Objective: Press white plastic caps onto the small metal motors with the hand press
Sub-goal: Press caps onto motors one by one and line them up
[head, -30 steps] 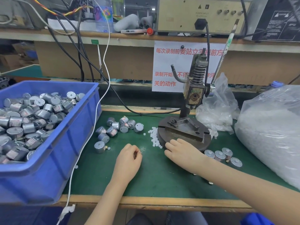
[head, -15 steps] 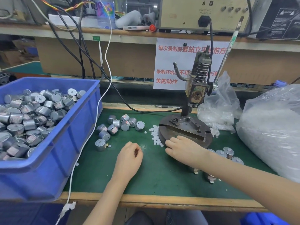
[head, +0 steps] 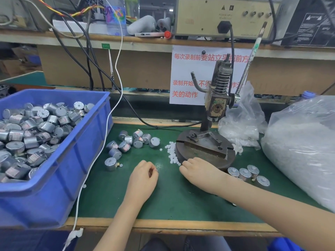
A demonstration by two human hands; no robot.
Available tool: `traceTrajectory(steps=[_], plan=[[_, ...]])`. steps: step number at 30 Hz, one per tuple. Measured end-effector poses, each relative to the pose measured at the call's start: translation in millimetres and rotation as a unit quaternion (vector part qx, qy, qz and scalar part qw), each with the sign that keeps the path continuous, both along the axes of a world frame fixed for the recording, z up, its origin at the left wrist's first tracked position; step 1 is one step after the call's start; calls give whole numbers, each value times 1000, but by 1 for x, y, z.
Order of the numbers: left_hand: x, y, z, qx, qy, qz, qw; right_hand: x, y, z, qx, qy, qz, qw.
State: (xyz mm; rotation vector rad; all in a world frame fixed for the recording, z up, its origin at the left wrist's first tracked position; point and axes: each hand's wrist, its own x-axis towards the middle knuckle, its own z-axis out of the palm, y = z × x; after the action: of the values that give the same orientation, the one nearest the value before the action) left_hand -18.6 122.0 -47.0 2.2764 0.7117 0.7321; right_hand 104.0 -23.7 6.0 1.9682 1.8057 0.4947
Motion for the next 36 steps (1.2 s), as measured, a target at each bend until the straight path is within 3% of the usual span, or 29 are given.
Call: traceTrajectory(steps=[7,15,22,28,36], plan=[[1,1,-1,4,1,0,1000,3,13,-11,88,217,-54,971],[0,4,-1,-37,-33,16,999,-38,52,-34,245,380,-81,888],[-1,9,0,-109,-67,37,991,-28,49,-41,242,385,-107,884],[-1,8,0,-113,-67,33,991,-31,40,-42,206,337,-82,915],[0,8,-1,-113,-69,25,991,-14,66,-18,304,397,-121,858]])
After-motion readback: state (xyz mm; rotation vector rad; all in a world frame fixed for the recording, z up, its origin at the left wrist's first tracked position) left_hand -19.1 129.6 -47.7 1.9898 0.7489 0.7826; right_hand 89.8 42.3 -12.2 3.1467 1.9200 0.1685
